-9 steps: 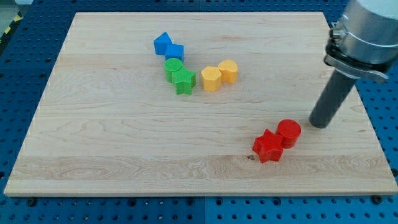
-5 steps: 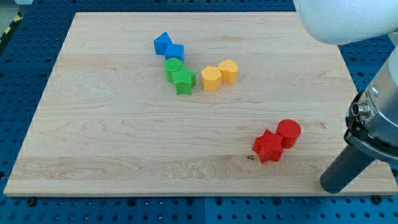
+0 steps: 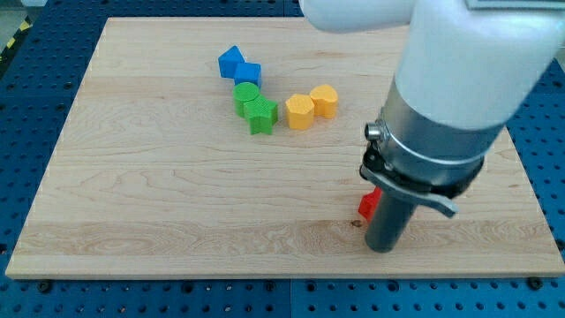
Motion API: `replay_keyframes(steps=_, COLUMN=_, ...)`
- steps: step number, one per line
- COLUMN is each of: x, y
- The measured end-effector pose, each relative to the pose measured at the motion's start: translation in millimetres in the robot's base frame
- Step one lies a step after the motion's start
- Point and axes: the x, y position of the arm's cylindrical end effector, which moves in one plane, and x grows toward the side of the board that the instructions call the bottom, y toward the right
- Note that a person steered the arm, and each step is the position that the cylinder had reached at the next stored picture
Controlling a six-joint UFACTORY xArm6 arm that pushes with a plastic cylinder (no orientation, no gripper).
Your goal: Push the red circle close to the yellow heart
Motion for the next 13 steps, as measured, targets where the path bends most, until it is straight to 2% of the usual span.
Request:
replay_keyframes(steps=1, x=-14.2, y=26.2)
replay_keyframes(steps=3, x=-14.2, y=47.7)
replay_keyframes(steps=9, x=-115.8, y=51.6)
replay_keyframes(steps=13, x=-130.2, y=51.6)
